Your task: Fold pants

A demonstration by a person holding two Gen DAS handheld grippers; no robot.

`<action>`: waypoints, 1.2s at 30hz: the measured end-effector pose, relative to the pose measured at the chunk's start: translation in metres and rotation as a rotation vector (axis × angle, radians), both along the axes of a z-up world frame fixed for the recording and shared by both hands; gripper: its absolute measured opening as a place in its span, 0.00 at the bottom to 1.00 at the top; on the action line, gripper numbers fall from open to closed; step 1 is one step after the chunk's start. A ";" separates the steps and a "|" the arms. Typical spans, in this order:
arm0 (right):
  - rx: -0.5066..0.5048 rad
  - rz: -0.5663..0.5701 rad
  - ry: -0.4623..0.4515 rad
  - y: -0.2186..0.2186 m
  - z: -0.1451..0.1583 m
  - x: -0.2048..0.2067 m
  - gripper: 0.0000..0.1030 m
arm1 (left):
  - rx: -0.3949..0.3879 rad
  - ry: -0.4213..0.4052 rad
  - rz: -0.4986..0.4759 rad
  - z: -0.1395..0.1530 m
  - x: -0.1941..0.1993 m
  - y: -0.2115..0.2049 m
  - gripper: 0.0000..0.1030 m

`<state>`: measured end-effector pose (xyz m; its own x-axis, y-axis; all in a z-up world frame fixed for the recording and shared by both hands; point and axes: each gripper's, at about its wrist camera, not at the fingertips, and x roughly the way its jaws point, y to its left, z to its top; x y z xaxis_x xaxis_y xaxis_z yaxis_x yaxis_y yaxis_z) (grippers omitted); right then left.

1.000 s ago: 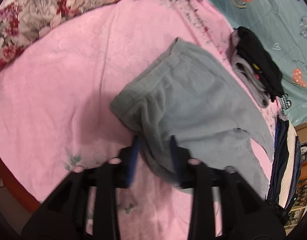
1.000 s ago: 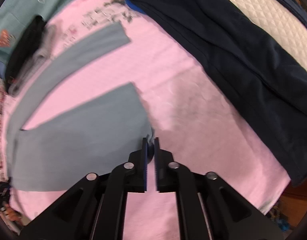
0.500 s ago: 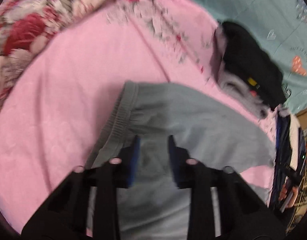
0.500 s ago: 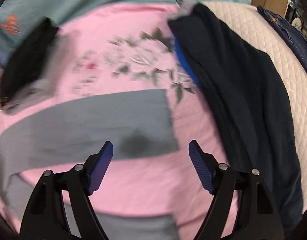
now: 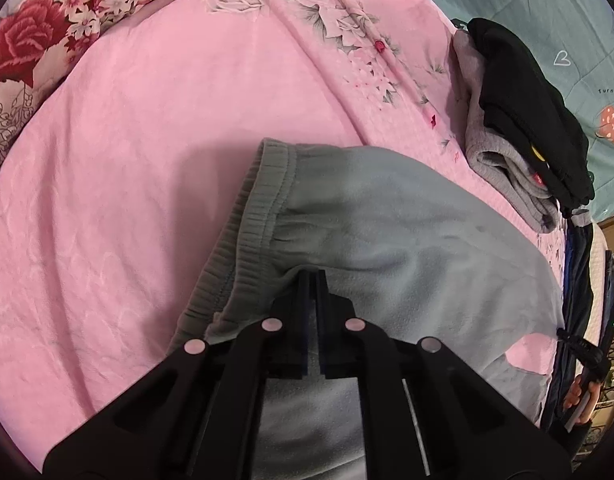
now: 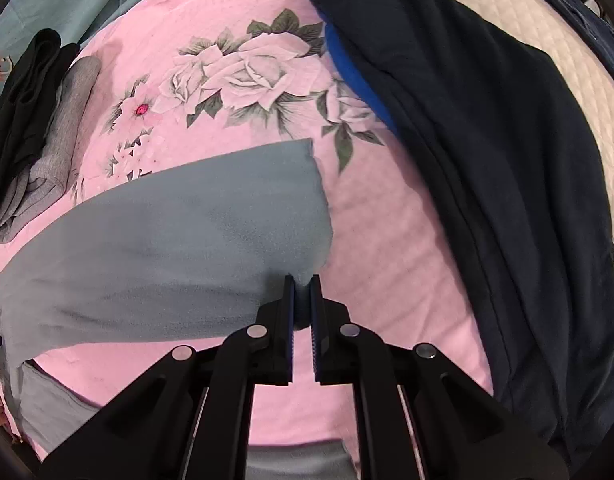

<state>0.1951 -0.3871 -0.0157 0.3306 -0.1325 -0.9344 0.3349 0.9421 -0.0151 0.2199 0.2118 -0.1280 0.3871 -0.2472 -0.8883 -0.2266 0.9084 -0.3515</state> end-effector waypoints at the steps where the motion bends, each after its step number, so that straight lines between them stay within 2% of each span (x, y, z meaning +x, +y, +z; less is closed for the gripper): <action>1: 0.007 -0.003 -0.001 0.000 0.001 -0.005 0.06 | 0.002 0.001 0.000 0.000 0.001 -0.001 0.05; 4: -0.012 0.009 0.027 0.002 -0.012 -0.016 0.08 | 0.012 0.008 -0.017 0.003 0.002 -0.001 0.05; 5: -0.060 0.017 0.036 0.006 -0.013 -0.015 0.23 | 0.010 0.013 -0.022 0.006 0.001 -0.001 0.05; 6: -0.129 0.012 0.054 0.009 -0.010 -0.014 0.44 | 0.009 0.011 -0.020 0.012 -0.002 0.001 0.08; 8: -0.167 0.029 0.044 0.016 0.000 -0.019 0.45 | 0.043 -0.041 -0.020 0.031 -0.009 0.006 0.15; 9: -0.168 0.041 0.015 0.021 0.010 -0.027 0.45 | 0.075 -0.082 -0.030 0.045 -0.010 0.008 0.37; 10: -0.167 0.052 -0.017 0.025 0.020 -0.035 0.45 | 0.110 -0.126 -0.032 0.060 -0.008 0.011 0.66; 11: -0.157 0.068 -0.058 0.030 0.032 -0.047 0.45 | 0.125 -0.154 -0.034 0.069 -0.004 0.013 0.75; 12: -0.134 0.083 -0.091 0.036 0.040 -0.059 0.45 | 0.136 -0.182 -0.071 0.078 0.005 0.014 0.78; 15: -0.043 0.113 -0.138 0.055 0.047 -0.101 0.45 | 0.153 -0.202 -0.204 0.080 0.041 0.012 0.78; 17: -0.036 0.114 -0.133 0.063 0.047 -0.129 0.45 | 0.117 -0.169 -0.314 0.068 0.065 0.009 0.77; 19: -0.064 0.096 -0.117 0.065 0.046 -0.150 0.45 | 0.044 -0.121 -0.404 0.052 0.084 0.005 0.76; 22: -0.095 0.051 -0.113 0.067 0.051 -0.176 0.45 | 0.002 -0.120 -0.504 0.035 0.092 -0.003 0.76; 25: -0.136 0.007 -0.112 0.066 0.058 -0.183 0.46 | -0.044 -0.103 -0.579 0.019 0.094 -0.011 0.76; 26: -0.147 0.005 -0.110 0.069 0.061 -0.180 0.46 | -0.037 -0.099 -0.596 0.015 0.094 -0.014 0.72; 28: -0.160 0.029 -0.107 0.081 0.064 -0.167 0.45 | 0.035 -0.133 -0.609 0.010 0.088 -0.018 0.51; 29: -0.163 0.056 -0.107 0.092 0.067 -0.157 0.45 | 0.074 -0.144 -0.606 0.009 0.086 -0.018 0.22; 30: -0.160 0.093 -0.110 0.104 0.069 -0.145 0.45 | 0.068 -0.129 -0.605 0.006 0.086 -0.014 0.03; 32: -0.149 0.202 -0.119 0.139 0.071 -0.115 0.45 | 0.028 -0.140 -0.571 0.004 0.083 -0.005 0.03; 36: -0.132 0.452 -0.152 0.216 0.065 -0.060 0.45 | 0.051 -0.208 -0.555 0.012 0.070 0.000 0.03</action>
<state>0.1349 -0.1716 0.0497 0.5136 -0.0582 -0.8560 -0.0993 0.9870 -0.1267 0.2903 0.2114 -0.1164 0.3793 -0.4216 -0.8236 0.3557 0.8882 -0.2908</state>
